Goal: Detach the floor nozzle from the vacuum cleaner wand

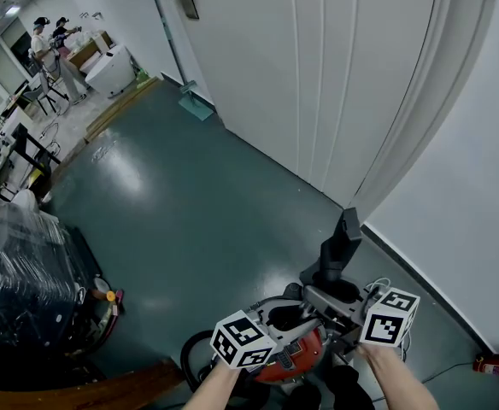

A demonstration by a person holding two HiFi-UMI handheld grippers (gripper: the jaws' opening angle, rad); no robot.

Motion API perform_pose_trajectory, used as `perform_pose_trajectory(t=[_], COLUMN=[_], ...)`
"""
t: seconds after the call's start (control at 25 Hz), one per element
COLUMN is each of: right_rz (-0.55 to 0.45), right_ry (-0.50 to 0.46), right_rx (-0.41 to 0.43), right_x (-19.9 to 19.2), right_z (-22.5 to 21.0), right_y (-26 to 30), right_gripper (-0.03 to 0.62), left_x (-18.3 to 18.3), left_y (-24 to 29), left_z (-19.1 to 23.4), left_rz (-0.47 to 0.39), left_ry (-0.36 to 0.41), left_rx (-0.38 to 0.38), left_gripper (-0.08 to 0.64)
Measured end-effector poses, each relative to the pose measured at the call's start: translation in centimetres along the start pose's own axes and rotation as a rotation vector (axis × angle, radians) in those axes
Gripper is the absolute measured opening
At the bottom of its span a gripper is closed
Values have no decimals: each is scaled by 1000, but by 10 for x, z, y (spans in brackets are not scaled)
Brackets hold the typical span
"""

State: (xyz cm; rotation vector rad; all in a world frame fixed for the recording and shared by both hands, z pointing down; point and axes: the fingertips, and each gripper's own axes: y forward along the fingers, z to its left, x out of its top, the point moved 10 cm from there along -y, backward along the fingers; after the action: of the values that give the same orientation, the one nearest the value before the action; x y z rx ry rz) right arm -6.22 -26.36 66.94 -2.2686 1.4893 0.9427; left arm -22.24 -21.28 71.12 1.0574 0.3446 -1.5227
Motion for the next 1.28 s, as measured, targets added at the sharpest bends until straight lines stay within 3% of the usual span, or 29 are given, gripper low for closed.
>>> perform_pose_trajectory(t=[0.08, 0.16, 0.2, 0.32, 0.4, 0.68, 1.28], right_rz=[-80, -241, -281, -211, -183, -146, -93], right_ry=[60, 132, 109, -66, -105, -72, -29], right_rx=[0, -21, -32, -16, -11, 4, 36], right_x=[2, 25, 45, 92, 98, 84, 113], right_z=[-5, -19, -22, -10, -2, 8, 78], right_y=[-8, -28, -35, -33, -32, -38, -69], right_gripper=[181, 181, 181, 181, 181, 181, 181], left_x=[-3, -11, -14, -14, -14, -1, 108], left_y=[-2, -8, -11, -11, -9, -9, -52], left_z=[-2, -5, -5, -4, -4, -12, -85], left_rz=[2, 5, 0, 3, 7, 6, -149], left_ry=[0, -6, -6, 4, -2, 2, 22], left_rx=[0, 2, 7, 16, 16, 46, 178], left_gripper=[140, 140, 140, 140, 140, 170, 176])
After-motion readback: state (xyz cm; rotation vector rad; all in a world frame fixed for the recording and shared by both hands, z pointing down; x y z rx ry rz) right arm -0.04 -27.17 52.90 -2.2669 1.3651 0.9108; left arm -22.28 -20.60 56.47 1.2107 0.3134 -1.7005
